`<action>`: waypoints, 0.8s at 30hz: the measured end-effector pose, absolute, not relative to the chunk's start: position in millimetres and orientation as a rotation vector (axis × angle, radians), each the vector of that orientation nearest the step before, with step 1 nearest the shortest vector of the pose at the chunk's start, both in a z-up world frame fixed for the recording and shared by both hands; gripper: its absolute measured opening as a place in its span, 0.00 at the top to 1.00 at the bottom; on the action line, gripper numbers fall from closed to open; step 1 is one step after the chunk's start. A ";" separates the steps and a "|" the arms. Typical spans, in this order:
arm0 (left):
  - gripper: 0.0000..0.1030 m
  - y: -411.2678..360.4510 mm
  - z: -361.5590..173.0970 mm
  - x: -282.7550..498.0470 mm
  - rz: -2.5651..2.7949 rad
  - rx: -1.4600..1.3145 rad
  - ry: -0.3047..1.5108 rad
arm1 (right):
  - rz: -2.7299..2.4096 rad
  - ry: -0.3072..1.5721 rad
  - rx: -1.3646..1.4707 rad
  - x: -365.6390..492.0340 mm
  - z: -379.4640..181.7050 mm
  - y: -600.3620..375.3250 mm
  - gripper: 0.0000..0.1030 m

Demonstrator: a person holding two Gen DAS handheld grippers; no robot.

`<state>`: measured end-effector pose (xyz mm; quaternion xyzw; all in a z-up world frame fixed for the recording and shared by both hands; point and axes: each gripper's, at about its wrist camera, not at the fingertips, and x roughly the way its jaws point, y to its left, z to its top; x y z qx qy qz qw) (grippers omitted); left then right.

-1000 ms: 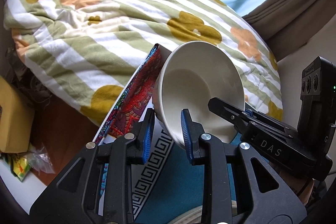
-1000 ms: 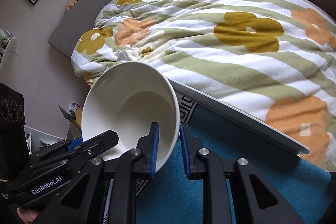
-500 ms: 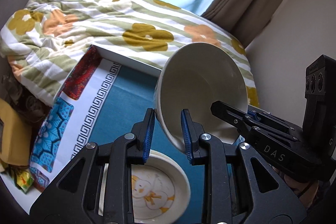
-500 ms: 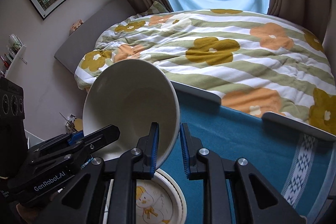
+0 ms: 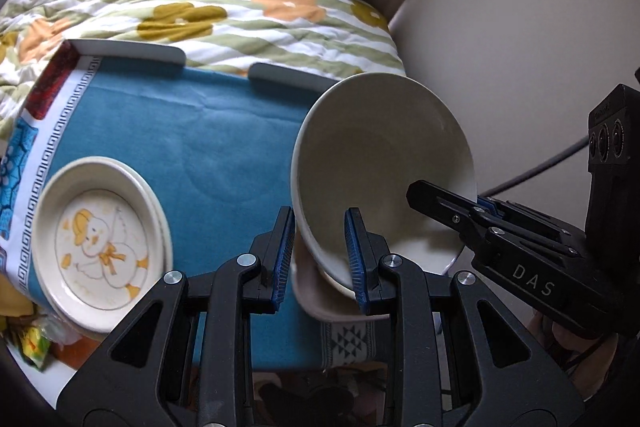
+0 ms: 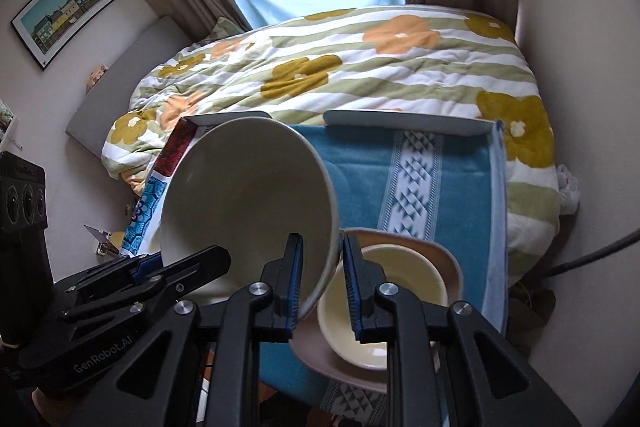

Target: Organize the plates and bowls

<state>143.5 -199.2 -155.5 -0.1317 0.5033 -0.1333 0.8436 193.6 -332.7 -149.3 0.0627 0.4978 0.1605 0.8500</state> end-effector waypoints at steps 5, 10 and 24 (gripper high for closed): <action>0.78 -236.8 -183.2 139.5 -0.318 -0.220 1.139 | 0.268 1.099 0.175 177.9 -173.3 -368.2 0.82; 0.78 -253.2 -207.7 145.6 -0.321 -0.158 1.200 | 0.238 1.154 0.208 174.9 -203.2 -385.0 0.82; 0.78 -280.8 -233.9 160.6 -0.295 0.077 1.252 | 0.193 1.205 0.231 172.4 -229.6 -394.9 0.82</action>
